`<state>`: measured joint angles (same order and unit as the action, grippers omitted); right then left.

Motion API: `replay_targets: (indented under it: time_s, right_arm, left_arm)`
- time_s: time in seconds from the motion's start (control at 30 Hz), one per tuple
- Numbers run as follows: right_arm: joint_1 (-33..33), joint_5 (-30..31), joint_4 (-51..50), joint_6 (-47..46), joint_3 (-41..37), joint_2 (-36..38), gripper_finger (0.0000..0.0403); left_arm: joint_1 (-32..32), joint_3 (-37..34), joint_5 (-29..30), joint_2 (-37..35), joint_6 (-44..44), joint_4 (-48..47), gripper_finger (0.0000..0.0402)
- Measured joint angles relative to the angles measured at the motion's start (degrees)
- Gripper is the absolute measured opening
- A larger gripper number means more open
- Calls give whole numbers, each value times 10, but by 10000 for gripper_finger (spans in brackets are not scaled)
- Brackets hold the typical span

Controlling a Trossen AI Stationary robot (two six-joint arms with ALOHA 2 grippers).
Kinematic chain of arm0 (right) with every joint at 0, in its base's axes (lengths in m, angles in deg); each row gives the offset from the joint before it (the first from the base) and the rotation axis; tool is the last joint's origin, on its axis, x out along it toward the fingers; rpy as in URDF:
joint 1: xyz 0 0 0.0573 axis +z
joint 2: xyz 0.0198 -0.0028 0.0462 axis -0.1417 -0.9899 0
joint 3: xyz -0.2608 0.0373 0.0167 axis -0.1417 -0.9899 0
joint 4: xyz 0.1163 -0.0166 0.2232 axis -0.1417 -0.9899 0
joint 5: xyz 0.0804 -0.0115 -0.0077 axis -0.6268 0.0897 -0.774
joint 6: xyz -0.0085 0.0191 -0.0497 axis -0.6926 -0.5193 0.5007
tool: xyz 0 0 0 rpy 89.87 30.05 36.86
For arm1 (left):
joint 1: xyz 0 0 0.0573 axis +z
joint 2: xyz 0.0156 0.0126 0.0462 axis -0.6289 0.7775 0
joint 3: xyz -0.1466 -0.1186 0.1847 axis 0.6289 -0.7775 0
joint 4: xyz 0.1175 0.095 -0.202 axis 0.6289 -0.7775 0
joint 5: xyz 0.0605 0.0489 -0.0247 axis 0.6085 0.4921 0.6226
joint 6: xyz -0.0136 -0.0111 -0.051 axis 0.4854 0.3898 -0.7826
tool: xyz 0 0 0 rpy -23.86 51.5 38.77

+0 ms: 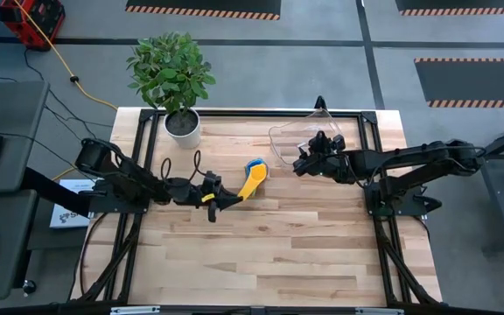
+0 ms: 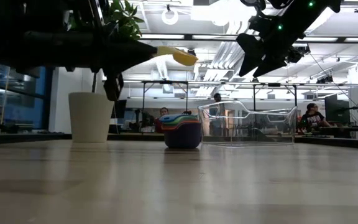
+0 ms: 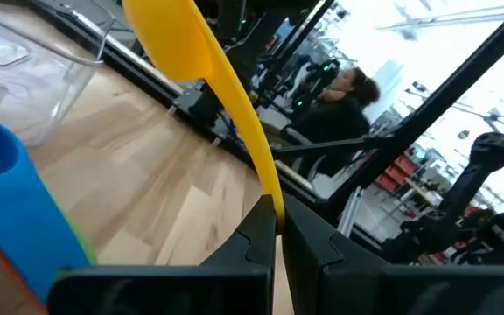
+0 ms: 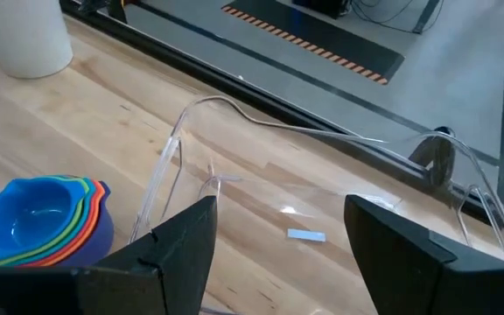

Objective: Nest measuring cups in basket
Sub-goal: Stack the yellow measuring cup on top of the blue measuring cup

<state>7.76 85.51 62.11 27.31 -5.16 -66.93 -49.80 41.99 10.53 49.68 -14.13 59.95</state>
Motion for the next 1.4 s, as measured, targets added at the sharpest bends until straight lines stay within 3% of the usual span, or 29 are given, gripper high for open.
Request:
replay_targets:
  time_s: [0.43, 0.87, 1.13, 1.4]
  right_arm:
    - [0, -8, 2, 3, 0, 0, 243]
    - [0, -59, 80, 49, 0, 0, 243]
    - [0, -64, 118, 71, 0, -27, 243]
    - [-8, -77, 138, 90, 0, -43, 243]
  left_arm:
    - [-3, 0, 32, -72, -28, -159, 0]
    - [-15, 20, 52, -25, -112, -155, 0]
    - [-17, 20, 147, 21, -185, -153, 0]
    - [4, 22, 103, 32, -173, -96, 0]
